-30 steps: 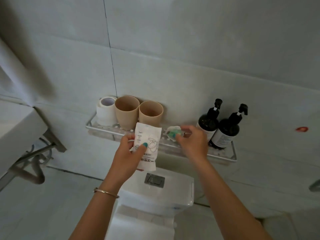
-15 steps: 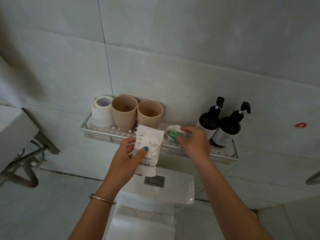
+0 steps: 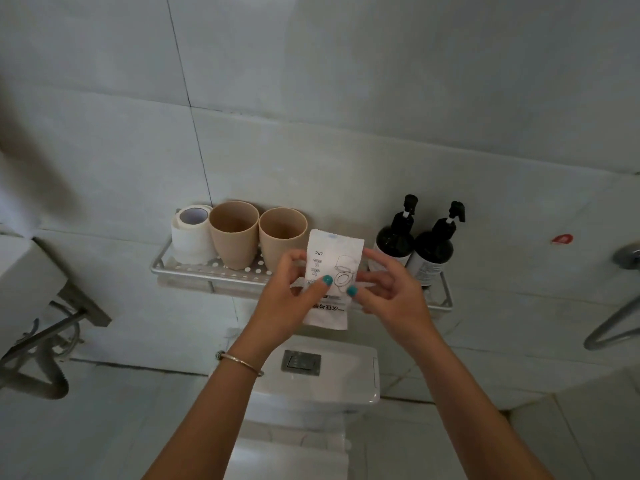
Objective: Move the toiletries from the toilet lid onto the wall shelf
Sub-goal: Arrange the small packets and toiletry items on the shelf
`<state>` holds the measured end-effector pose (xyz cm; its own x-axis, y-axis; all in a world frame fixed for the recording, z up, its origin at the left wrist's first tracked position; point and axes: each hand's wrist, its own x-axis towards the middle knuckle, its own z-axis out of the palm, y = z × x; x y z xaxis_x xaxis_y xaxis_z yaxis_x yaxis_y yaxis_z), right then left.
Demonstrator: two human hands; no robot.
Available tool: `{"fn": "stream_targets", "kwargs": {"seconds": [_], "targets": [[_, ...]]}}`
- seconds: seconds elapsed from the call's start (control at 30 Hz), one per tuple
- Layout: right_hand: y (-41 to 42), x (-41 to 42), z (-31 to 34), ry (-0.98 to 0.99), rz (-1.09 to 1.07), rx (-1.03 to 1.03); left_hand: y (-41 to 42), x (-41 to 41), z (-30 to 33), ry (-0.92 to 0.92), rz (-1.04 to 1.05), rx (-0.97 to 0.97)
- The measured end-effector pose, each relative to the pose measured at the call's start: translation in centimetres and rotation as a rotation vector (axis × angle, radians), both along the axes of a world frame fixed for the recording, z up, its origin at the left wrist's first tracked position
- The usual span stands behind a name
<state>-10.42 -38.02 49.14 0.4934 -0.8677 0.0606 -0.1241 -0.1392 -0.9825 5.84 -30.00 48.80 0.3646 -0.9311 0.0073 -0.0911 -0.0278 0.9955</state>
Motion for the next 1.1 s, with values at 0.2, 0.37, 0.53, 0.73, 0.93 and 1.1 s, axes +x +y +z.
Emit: {"fn": "stream_targets", "kwargs": {"seconds": [0.2, 0.37, 0.53, 0.73, 0.93, 1.1], "targets": [[-0.6, -3.0, 0.0, 0.038, -0.094, -0.057, -1.8, -3.3, 0.0, 0.046, -0.145, 0.001], [-1.4, -4.7, 0.2, 0.000, -0.098, -0.048, -1.7, -3.7, -0.2, 0.005, -0.207, 0.014], [-1.0, -4.3, -0.2, -0.046, -0.192, -0.035, -1.2, -3.7, -0.8, -0.011, -0.071, -0.015], [-0.8, -5.1, -1.8, -0.050, -0.273, -0.019, -1.3, -4.6, -1.3, 0.108, 0.153, -0.057], [-4.0, -7.1, -0.9, 0.089, -0.335, -0.147, -5.1, -5.2, -0.5, 0.007, 0.078, -0.082], [-6.7, -8.6, -1.2, 0.172, -0.443, -0.182, -8.0, -6.3, -0.8, -0.107, 0.066, -0.106]]}}
